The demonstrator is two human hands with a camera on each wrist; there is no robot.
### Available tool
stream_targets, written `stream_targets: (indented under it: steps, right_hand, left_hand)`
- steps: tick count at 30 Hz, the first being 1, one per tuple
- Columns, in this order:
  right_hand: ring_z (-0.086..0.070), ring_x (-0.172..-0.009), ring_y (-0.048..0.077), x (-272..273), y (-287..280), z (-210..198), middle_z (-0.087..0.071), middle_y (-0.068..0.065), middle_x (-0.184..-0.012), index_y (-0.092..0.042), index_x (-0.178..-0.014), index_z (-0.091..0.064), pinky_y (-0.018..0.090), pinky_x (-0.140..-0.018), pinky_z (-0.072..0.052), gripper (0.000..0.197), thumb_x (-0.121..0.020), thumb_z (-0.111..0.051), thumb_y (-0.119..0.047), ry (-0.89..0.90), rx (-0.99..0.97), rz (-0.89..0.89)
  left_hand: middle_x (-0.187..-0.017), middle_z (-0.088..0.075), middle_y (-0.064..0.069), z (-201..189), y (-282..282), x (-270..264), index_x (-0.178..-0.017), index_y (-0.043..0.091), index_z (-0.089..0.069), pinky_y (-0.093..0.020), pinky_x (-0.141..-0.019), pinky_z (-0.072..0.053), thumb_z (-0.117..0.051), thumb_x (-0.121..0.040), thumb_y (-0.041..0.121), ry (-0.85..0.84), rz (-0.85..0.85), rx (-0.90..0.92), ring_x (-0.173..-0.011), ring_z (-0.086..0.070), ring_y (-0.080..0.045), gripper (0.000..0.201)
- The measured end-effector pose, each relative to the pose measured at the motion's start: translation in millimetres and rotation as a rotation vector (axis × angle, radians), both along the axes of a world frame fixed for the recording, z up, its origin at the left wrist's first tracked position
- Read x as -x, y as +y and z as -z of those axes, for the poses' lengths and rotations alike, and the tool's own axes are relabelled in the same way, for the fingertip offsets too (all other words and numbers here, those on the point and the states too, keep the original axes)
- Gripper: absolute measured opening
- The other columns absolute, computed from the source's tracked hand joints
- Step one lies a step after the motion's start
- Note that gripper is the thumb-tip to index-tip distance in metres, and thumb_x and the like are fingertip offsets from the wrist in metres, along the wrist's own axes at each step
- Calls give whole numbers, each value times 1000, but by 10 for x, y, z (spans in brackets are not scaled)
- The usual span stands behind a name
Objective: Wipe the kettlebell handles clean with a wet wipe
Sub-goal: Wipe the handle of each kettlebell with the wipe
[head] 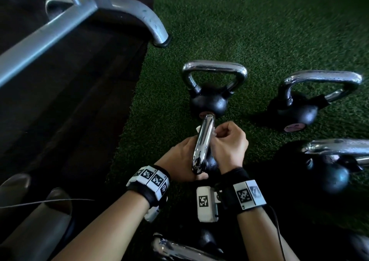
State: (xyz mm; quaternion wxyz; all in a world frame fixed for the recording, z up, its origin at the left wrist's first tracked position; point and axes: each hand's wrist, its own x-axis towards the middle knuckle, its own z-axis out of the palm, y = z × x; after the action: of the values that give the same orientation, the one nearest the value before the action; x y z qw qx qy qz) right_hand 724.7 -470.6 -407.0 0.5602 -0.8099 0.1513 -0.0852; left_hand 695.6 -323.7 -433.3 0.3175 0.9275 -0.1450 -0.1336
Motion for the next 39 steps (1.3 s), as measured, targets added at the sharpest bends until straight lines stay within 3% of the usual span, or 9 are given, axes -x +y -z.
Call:
stream_targets:
  steps: [6,10,13,15,19,23,25,31,39]
  right_hand:
    - [-52,-54,1,44,-46,-22,-58,-7,-63,-10,-75,-62,6,-53,-39,17,-80,-76,-18,46,105,-70]
    - [-59,-67,8,65,-125,-51,-65,-5,-78,-13,-90,-65,7,-55,-43,14,-83,-75,-21,152,100,-153]
    - [-69,-74,18,108,-229,-50,-72,-3,-83,-22,-92,-70,30,-67,-57,7,-86,-72,-24,287,108,-303]
    - [-65,-65,17,191,-322,-109,-72,-4,-74,-18,-90,-74,33,-59,-55,8,-93,-67,-15,344,-100,-423]
    - [-60,-76,22,367,-464,-296,-70,12,-88,-3,-107,-74,22,-56,-49,16,-96,-64,-6,389,-481,-596]
    - [-57,-69,3,442,-441,-417,-66,-11,-75,-22,-105,-73,22,-61,-44,54,-67,-87,-58,379,-81,-751]
    - [-50,-60,0,447,-343,-447,-58,-12,-67,-20,-96,-70,17,-55,-38,62,-59,-89,-65,333,196,-734]
    - [-52,-55,3,506,-403,-485,-62,-4,-60,-20,-73,-74,13,-51,-40,24,-65,-92,-33,148,274,-563]
    - [-67,-82,3,292,-710,-333,-74,-8,-91,-17,-106,-82,6,-81,-48,43,-66,-94,-9,-112,366,-450]
  left_hand:
    - [-152,-40,-3,49,51,3,-157,17,-28,-43,-109,-47,-91,-67,41,65,14,-98,-132,-54,-26,112]
    - [-146,-52,1,-81,209,-262,-155,19,-34,-21,-110,-41,-79,-77,8,232,171,-37,-130,-51,-7,90]
    - [-153,-50,0,-302,238,-461,-155,28,-35,-24,-115,-38,-69,-79,-6,128,98,-49,-137,-48,-9,90]
    - [-159,-42,7,-462,187,-567,-155,36,-36,-15,-116,-31,-68,-78,-10,-41,127,35,-137,-41,-1,95]
    - [-149,-53,17,-799,23,-814,-131,56,-56,-33,-118,-39,-68,-77,-3,-78,341,-97,-137,-48,-3,81]
    - [-108,-70,17,-910,-8,-878,-102,47,-65,-40,-94,-54,-62,-72,11,-59,399,-215,-104,-64,-5,47]
    - [-98,-70,16,-913,31,-858,-99,45,-67,-39,-88,-55,-65,-76,15,-89,344,-201,-93,-64,-5,38]
    - [-80,-74,15,-775,267,-687,-92,46,-73,-32,-73,-57,-69,-76,22,-175,18,-103,-70,-66,-1,29]
    - [-83,-75,26,-790,498,-77,-100,50,-77,-10,-68,-50,-92,-64,54,-85,-279,-67,-76,-68,12,39]
